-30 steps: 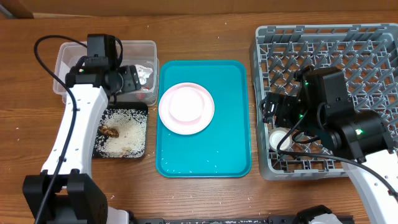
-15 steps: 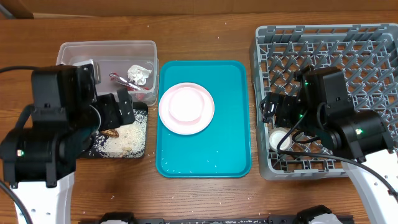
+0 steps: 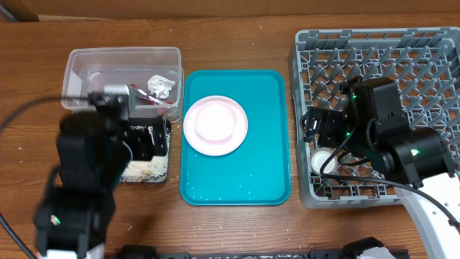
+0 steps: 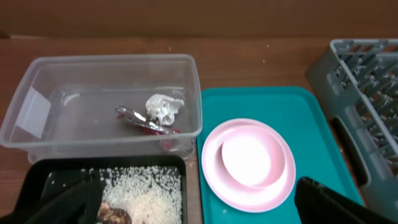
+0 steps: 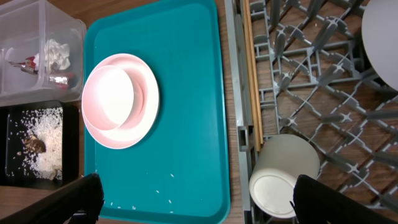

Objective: Sort waste into correct bins and load items into the dishwasher

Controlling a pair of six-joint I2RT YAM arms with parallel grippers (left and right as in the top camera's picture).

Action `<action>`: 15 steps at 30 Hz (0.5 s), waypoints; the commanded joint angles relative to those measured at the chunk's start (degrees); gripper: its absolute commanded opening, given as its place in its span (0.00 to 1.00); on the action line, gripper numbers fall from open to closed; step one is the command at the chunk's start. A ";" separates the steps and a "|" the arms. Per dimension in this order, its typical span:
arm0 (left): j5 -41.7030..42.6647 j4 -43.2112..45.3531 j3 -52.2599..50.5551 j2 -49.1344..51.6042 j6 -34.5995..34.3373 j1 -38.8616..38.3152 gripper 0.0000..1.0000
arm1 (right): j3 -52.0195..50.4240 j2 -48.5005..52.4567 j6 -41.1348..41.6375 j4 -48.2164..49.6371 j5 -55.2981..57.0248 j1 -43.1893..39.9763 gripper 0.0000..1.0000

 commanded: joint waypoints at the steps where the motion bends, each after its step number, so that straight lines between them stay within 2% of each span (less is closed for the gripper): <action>1: 1.36 7.41 -12.59 -9.07 3.26 -0.37 1.00 | 0.87 -0.31 -0.11 0.26 -0.15 -0.26 1.00; 7: -1.20 25.59 -31.36 -25.44 3.48 -0.37 1.00 | 0.87 -0.31 -0.13 0.26 -0.15 -0.26 1.00; 10: -2.34 29.33 -37.75 -32.44 3.45 -0.35 1.00 | 0.87 -0.31 -0.13 0.26 -0.15 -0.26 1.00; 15: -2.29 30.73 -45.00 -41.31 3.45 -0.33 1.00 | 0.87 -0.31 -0.11 0.26 -0.15 -0.26 1.00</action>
